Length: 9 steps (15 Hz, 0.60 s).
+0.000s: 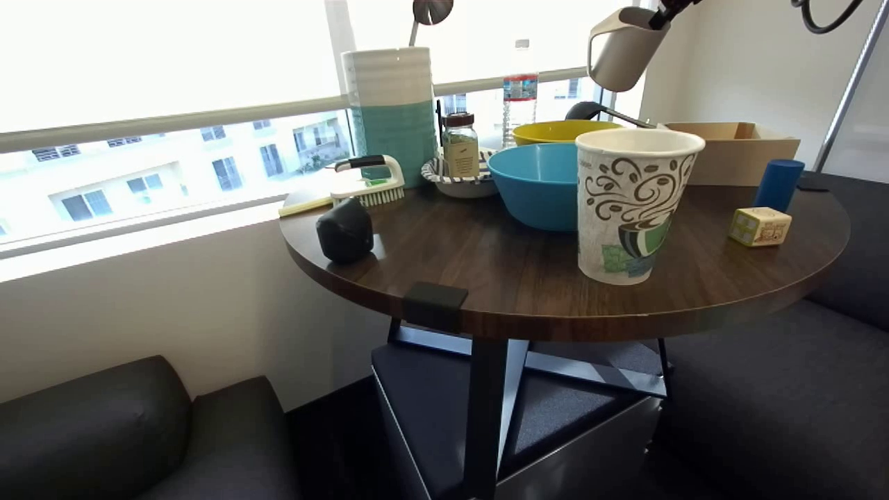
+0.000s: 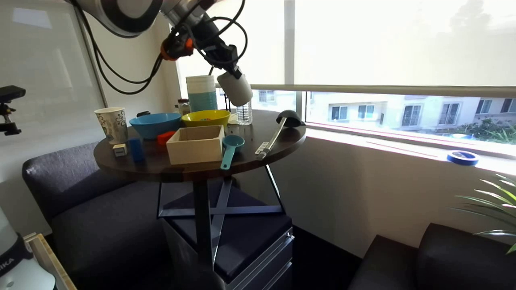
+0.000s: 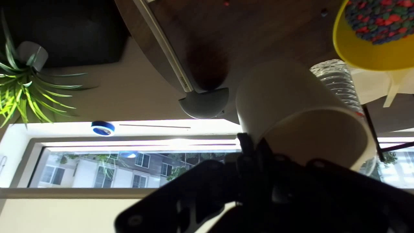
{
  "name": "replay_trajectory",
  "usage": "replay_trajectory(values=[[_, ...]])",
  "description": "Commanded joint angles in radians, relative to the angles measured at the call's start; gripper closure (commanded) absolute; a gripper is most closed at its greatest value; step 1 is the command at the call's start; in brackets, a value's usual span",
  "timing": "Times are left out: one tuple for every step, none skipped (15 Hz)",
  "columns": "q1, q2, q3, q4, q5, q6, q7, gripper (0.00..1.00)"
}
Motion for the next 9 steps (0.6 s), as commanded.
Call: replay_trajectory(values=[[0.026,0.102,-0.040,0.114,-0.016,-0.047,0.047,0.99],[0.034,0.121,-0.049,0.132,-0.002,-0.065,0.048,0.99],[0.033,0.071,-0.053,0.065,-0.018,-0.025,0.029,0.95],[0.036,0.091,-0.058,0.082,-0.016,-0.035,0.031,0.95],[0.037,0.106,-0.060,0.095,-0.015,-0.037,0.032,0.95],[0.038,0.115,-0.060,0.102,-0.014,-0.037,0.032,0.95],[0.038,0.119,-0.060,0.105,-0.014,-0.037,0.033,0.95],[0.039,0.119,-0.060,0.106,-0.014,-0.038,0.034,0.95],[0.039,0.119,-0.060,0.107,-0.014,-0.039,0.034,0.99]])
